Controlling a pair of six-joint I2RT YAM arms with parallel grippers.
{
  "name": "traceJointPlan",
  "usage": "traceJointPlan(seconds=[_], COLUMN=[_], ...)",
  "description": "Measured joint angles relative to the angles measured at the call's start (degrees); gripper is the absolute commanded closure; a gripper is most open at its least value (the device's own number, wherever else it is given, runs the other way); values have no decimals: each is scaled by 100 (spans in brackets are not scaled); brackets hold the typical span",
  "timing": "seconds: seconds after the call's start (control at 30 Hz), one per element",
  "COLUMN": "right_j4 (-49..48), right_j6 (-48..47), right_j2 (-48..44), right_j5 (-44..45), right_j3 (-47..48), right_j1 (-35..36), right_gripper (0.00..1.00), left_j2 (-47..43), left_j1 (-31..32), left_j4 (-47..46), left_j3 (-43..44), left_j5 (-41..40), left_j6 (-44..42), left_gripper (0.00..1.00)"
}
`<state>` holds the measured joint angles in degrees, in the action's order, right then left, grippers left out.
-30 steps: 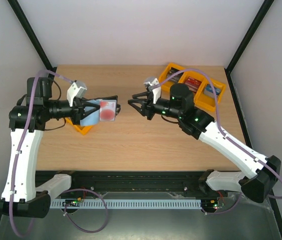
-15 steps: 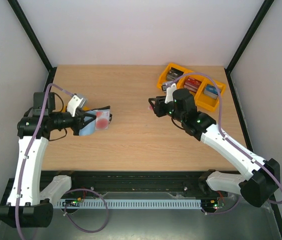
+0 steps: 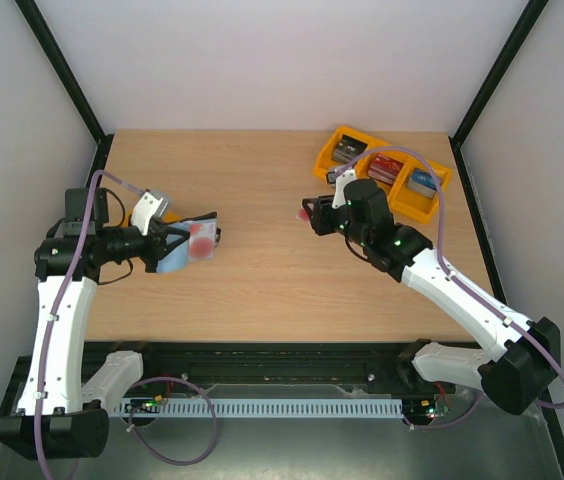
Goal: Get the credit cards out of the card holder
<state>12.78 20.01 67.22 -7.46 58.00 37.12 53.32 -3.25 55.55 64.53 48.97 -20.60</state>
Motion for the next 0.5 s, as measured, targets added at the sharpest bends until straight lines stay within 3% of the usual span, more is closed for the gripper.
traceJointPlan(seconds=[0.5], right_j4=[94], right_j6=[-4], right_j2=[15], right_j5=[-24], right_j3=[66], right_j1=[0], right_gripper=[60], left_j2=[31], left_j1=[-33], left_j4=[-85], left_j3=[-4], left_j5=[2], left_j6=[7], left_gripper=[98])
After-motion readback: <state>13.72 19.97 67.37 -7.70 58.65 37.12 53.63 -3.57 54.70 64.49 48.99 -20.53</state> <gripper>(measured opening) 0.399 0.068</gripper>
